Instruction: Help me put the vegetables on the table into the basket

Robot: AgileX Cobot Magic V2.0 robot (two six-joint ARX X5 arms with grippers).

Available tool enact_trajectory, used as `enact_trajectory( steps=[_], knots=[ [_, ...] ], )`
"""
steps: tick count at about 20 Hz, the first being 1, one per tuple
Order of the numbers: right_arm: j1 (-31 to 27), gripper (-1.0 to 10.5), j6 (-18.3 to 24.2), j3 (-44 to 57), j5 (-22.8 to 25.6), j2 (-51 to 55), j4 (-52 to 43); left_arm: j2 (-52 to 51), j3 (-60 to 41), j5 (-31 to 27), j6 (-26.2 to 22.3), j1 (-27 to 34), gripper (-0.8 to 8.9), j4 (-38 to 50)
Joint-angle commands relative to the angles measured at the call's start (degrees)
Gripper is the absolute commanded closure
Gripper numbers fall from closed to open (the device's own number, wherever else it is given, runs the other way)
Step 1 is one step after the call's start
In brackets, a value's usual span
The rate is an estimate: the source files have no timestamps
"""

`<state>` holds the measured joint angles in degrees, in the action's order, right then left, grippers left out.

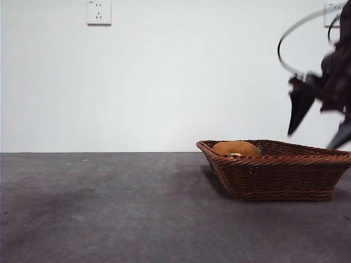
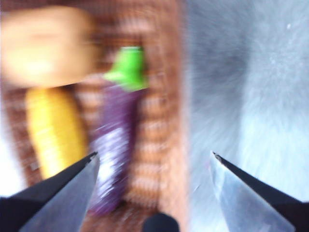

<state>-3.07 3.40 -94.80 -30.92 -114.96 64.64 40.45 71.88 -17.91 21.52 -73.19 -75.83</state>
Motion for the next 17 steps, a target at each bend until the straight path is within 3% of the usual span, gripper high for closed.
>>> enact_trajectory(
  steps=[1,6,9,14,17],
  knots=[
    [0.04,5.7,-0.15,0.13,-0.02,6.27,0.59,-0.24,-0.26,-2.05,-1.90,-0.09,8.17,0.15],
    [0.11,6.0,-0.22,0.15,6.21,23.10,2.54,0.02,-0.26,-10.73,-2.56,-0.09,8.17,0.15],
    [0.11,9.8,-0.22,0.15,6.54,35.80,3.45,0.02,-0.26,-10.88,-4.00,-0.09,8.17,0.15],
    [0.11,9.5,-2.32,0.15,9.09,54.42,6.82,0.33,-0.24,-10.62,-3.78,-0.09,8.17,0.15],
    [0.09,9.5,-1.18,0.15,13.86,61.59,12.81,0.33,-0.22,-10.62,-3.78,-0.09,8.18,0.15]
  ],
)
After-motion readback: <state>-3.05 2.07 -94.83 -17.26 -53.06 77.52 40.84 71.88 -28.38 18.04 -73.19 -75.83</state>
